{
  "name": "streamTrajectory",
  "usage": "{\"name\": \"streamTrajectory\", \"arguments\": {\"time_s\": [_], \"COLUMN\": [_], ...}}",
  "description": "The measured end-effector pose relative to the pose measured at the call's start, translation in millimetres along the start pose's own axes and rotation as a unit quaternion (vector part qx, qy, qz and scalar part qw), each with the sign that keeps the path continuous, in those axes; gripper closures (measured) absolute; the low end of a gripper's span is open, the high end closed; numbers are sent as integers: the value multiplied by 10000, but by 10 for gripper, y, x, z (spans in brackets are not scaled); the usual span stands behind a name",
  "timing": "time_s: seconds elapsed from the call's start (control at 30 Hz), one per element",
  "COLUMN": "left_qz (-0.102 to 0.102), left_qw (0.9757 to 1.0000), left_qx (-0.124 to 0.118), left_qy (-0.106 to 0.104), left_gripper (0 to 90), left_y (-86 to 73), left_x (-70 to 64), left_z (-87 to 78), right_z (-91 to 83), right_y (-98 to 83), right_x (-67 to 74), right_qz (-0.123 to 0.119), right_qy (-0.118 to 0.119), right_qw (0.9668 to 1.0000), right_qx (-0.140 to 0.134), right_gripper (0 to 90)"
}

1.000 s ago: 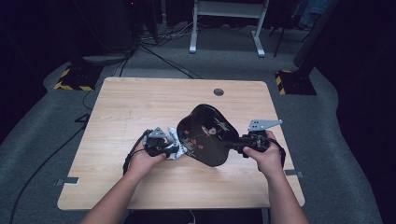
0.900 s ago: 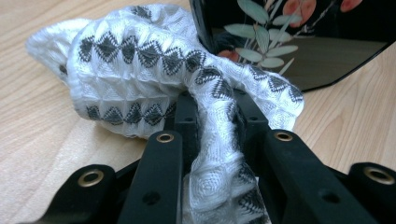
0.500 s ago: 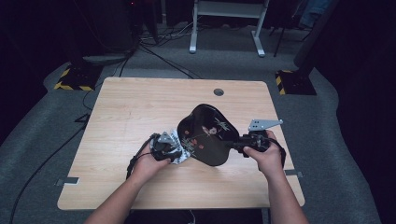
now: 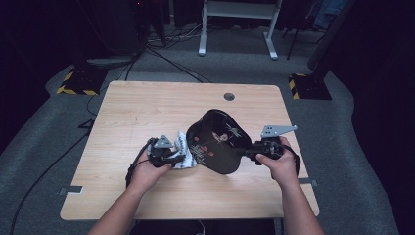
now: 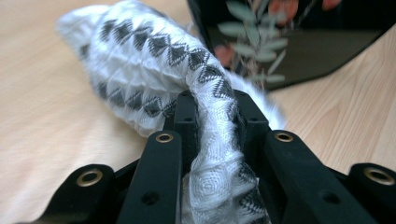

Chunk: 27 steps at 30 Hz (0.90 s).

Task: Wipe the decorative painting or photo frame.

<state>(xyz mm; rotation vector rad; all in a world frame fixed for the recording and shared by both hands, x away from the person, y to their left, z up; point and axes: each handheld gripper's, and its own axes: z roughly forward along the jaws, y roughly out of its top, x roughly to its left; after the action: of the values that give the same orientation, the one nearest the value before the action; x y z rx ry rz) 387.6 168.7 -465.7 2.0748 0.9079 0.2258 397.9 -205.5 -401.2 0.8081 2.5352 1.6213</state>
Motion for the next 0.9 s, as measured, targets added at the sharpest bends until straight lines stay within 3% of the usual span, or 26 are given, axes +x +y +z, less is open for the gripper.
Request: {"name": "streamTrajectory", "arguments": {"time_s": [0.13, 0.4, 0.53, 0.6, 0.73, 0.9], "left_qz": [-165, -337, -281, -316, -405, -520], "left_qw": [9992, 9967, 9969, 9969, 9959, 9950], "left_qx": [-347, -647, -535, -493, -240, -46], "left_qy": [108, 354, 508, 534, 774, 855], "left_gripper": [754, 753, 749, 749, 742, 737], "left_y": [-19, -34, -76, -98, -213, -325], "left_x": [85, 254, 346, 376, 517, 608], "left_z": [-185, -494, -572, -584, -604, -552], "right_z": [2, 2, 2, 2, 2, 1], "right_y": [4, 3, 1, 1, 2, 3], "right_x": [5, 1, 1, 2, 0, 2], "right_qz": [-1, -6, -6, -8, -14, -23], "right_qy": [-6, -5, -1, -4, 3, -3], "right_qw": [10000, 10000, 10000, 10000, 10000, 10000], "right_qx": [7, 4, -6, -6, -4, 2], "right_gripper": [790, 790, 790, 789, 789, 788]}}
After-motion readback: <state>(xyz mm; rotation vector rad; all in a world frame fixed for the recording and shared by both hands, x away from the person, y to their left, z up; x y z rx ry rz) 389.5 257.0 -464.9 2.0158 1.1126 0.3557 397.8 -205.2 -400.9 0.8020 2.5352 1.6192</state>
